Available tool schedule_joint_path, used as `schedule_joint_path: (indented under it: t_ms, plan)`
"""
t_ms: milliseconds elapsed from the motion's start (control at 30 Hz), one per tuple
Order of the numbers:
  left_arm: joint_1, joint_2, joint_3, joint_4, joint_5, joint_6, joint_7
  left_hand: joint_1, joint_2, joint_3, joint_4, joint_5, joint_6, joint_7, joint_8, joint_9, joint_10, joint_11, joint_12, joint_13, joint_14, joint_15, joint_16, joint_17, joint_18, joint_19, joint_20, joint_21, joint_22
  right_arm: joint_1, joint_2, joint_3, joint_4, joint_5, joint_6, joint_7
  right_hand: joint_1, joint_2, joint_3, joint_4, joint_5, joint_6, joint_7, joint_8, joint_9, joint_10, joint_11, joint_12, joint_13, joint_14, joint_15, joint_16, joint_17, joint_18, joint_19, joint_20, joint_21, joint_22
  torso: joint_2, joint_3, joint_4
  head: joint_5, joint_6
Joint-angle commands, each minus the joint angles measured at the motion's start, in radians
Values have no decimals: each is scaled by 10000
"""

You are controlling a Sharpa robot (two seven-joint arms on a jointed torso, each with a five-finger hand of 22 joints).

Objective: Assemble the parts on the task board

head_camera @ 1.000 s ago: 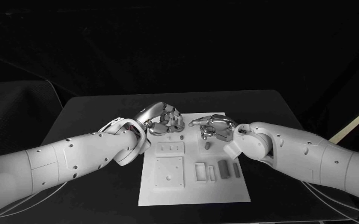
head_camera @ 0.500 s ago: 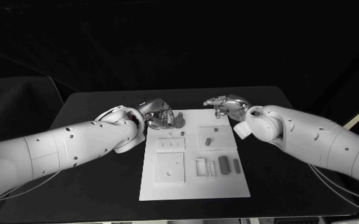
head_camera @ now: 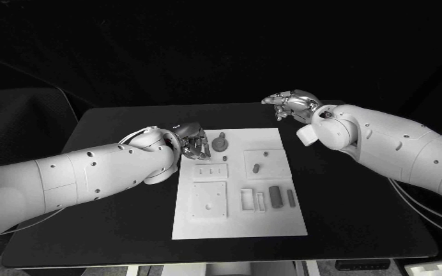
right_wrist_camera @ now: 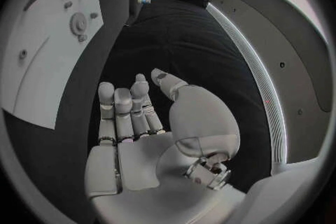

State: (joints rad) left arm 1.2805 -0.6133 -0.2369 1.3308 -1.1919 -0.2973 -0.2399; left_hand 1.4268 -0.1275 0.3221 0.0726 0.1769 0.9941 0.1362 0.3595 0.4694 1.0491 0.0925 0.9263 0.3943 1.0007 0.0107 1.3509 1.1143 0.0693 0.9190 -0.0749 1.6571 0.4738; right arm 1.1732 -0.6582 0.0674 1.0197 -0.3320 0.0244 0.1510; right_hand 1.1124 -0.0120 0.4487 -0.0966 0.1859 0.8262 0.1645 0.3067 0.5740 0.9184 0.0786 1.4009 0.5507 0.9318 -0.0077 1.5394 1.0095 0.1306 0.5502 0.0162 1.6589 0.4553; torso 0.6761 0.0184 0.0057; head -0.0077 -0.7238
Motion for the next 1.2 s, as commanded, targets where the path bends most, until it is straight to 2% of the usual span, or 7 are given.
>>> schedule_joint_path:
  t_ms: [33, 233, 433, 500, 733, 1033, 1200]
  plan:
    - [10, 127, 7, -18, -575, -59, -295, 8, 56, 2, 35, 65, 177, 118, 97, 184, 56, -14, -68, -14, 64, -1, 59, 17, 1034, 51, -15, 467, 16, -3, 78, 19, 114, -345, 25, 152, -30, -110, -46, -7, -41, -48, 10, 5, -14, -91, -6, 38, 9, -39, 3, -1, 13, -9, -82, -20, 986, -13, 6, 5, 1, -33, -75]
    - [-65, 227, 7, -96, -807, -242, 71, 29, 18, -2, 0, 66, 192, 114, 100, 188, 90, -25, -76, -20, 88, -13, 91, 26, 1047, 71, -23, 489, 24, -2, 132, 38, 185, -372, 15, 163, -32, -117, -48, -9, -41, -46, 9, 8, -13, -92, -6, 39, 10, -39, 3, 1, 14, -9, -82, -20, 987, -13, 11, -6, 0, -11, -170]
    - [-196, 303, 4, -228, -1178, -133, 503, 73, -6, 9, -51, 72, 207, 109, 101, 191, 122, -38, -89, -30, 108, -28, 121, 34, 1062, 88, -32, 507, 31, -2, 173, 54, 187, -419, 0, 163, -34, -120, -49, -10, -40, -44, 8, 10, -13, -93, -6, 41, 11, -38, 3, 3, 15, -8, -82, -21, 988, -13, 7, -10, -6, -72, -235]
    - [-260, 338, 3, -286, -1576, -102, 509, 91, -2, 18, -66, 75, 212, 107, 102, 193, 130, -41, -94, -33, 112, -32, 129, 36, 1067, 93, -34, 511, 32, -1, 179, 61, 187, -422, 1, 162, -35, -121, -49, -11, -40, -44, 8, 11, -13, -93, -6, 41, 11, -38, 3, 3, 15, -8, -82, -21, 989, -13, 4, -4, -2, -82, -259]
    - [-452, 448, 3, -412, -1579, 42, 498, 103, -4, 23, -78, 76, 214, 107, 101, 193, 136, -43, -99, -36, 115, -36, 135, 38, 1070, 96, -36, 515, 33, 16, 202, 76, 147, -460, -17, 160, -37, -124, -49, -12, -39, -42, 7, 13, -12, -94, -6, 43, 12, -37, 2, 5, 16, -7, -81, -21, 990, -12, 6, -1, -11, -123, -314]
    - [-566, 506, 3, -487, -1625, 138, 493, 110, -3, 27, -85, 76, 217, 106, 101, 194, 141, -45, -103, -39, 118, -38, 140, 39, 1073, 99, -37, 517, 34, 31, 200, 94, 187, -515, -18, 155, -38, -126, -49, -13, -37, -40, 6, 17, -12, -95, -6, 45, 13, -36, 2, 7, 17, -6, -81, -22, 992, -12, 20, 3, -16, -176, -377]
    - [-746, 460, 4, -552, -1675, 253, 480, 114, -1, 29, -89, 77, 218, 106, 100, 194, 144, -45, -105, -40, 119, -40, 142, 39, 1074, 101, -37, 519, 34, 37, 260, 96, 198, -515, 16, 166, -39, -127, -49, -14, -36, -38, 6, 19, -11, -96, -6, 47, 14, -36, 2, 9, 18, -6, -80, -22, 993, -11, 2, 8, -18, -172, -404]
